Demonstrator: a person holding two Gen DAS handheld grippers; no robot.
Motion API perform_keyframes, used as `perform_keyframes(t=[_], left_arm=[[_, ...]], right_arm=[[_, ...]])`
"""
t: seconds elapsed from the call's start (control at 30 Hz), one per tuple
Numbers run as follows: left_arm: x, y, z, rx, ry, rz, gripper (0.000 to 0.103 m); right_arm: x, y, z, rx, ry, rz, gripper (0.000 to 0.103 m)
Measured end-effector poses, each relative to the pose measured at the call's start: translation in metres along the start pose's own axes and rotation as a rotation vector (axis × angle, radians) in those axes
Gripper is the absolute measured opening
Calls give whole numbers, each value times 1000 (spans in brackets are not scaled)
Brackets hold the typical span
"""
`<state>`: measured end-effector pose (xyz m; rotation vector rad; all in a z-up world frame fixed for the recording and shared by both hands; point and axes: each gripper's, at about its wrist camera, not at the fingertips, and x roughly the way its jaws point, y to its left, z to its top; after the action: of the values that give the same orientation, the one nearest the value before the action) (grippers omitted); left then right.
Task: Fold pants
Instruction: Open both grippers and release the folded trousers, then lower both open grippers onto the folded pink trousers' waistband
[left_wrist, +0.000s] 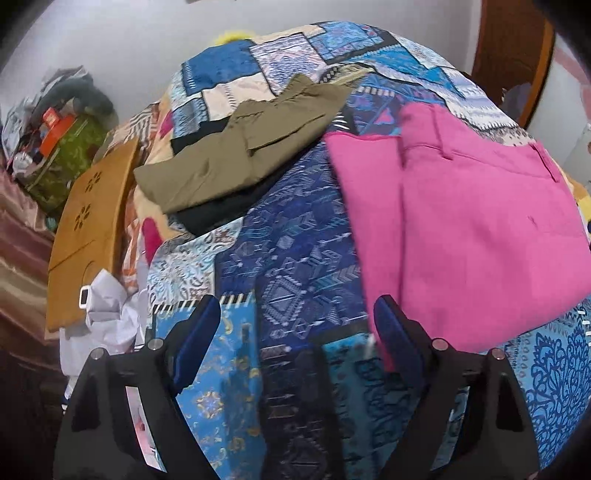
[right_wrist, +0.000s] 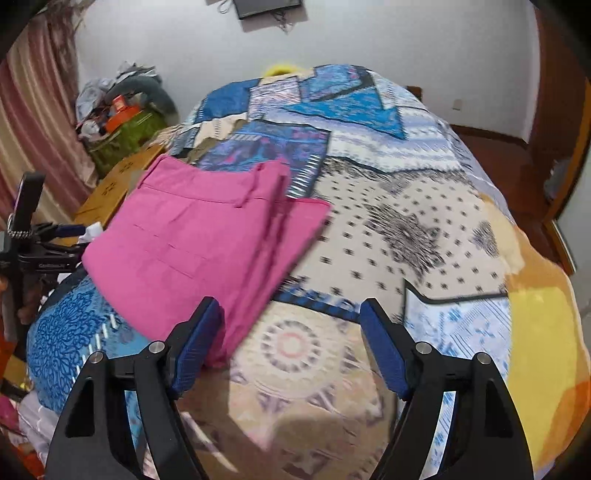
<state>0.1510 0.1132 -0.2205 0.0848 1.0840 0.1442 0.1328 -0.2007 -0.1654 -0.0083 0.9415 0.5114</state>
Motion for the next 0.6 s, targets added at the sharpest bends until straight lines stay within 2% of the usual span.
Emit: perform_keyframes(t=[0.03, 0.1, 0.23, 0.43, 0.5, 0.6], left_arm=[[-3, 4, 2, -14, -9, 0, 86], [-10, 8, 7, -30, -32, -14, 85], [-36, 8, 27, -64, -126, -89, 84], [-62, -20, 58, -8, -240, -181, 80], [-61, -33, 67, 26, -252, -202, 74], [-50, -53, 78, 79, -227, -238, 61]], right_arm=[[-2, -3, -1, 10, 1, 0, 74], [-8, -6, 0, 11, -1, -19, 66], [-22, -3, 10, 2, -50, -13, 65], [-25, 23, 42, -41, -127, 87, 60], [-17, 32, 52, -57, -129, 121, 53], [-1, 45, 62, -94, -111, 153, 48]])
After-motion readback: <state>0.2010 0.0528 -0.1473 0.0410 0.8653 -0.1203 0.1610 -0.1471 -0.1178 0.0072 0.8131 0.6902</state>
